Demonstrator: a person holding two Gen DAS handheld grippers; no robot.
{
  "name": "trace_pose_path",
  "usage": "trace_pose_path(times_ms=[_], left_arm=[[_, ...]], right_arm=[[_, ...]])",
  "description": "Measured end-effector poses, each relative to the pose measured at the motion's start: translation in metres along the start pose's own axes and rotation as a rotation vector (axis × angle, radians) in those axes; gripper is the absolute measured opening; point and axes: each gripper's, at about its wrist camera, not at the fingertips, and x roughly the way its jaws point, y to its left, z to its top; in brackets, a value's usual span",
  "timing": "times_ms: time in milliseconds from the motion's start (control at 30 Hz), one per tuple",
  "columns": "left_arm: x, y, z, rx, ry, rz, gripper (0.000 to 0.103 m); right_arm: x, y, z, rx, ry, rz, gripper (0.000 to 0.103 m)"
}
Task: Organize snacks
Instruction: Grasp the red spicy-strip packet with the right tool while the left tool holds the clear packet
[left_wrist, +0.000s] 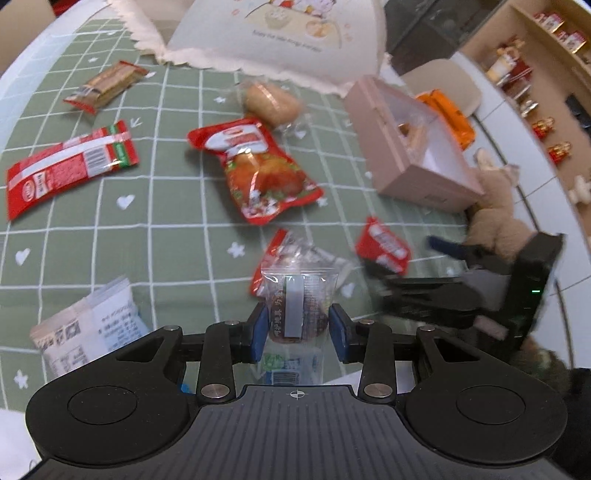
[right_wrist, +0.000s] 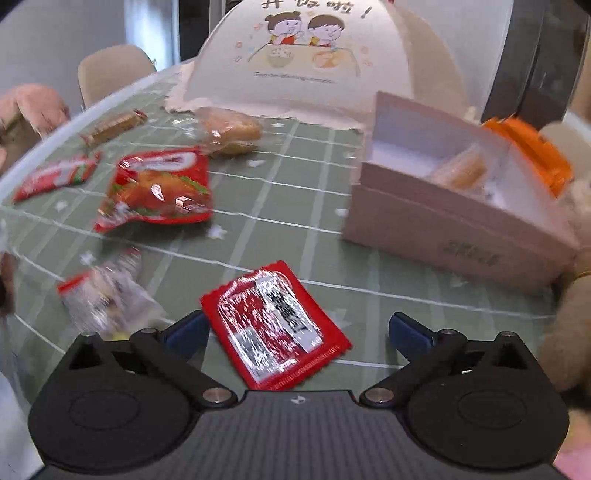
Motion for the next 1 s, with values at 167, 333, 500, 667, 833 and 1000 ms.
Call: trace_pose_path(times_ms=[167,333,500,667,833,1000], left_arm=[[0.012,-0.001,-0.004,-0.014,0.029,0.044,0.04],[0.011,-0.008,-0.003,0.025,0.031,0.049,0.04],[0.005,-0.01,-0.002,0.035,0.015,0.038,0.04],[0.007,-0.007,-0.003,0.029,0.021,0.023,0.04],[0.009,-0.007,-0.003,0.052,0.04,0.014,0.04],[0.009,-0.007,-0.002,0.067,0.044,-0.015,0.04]], right_arm=[[-0.003,-0.029,-0.014,0.203,0.033,0.013,0.103],[-0.007,-0.018,-0.015,0.266,0.075,-0.058,0.103],[-0.008,-0.011,-0.014,0.307,0.082,-0.089,0.103],[0.008,0.009,0.008,0.429,0.103,-0.156,0.103],[0.018,0.025,0.015,0.423,0.046,-0.195,0.099],[-0.008,0.019,0.001,0.276,0.059,-0.082,0.062]])
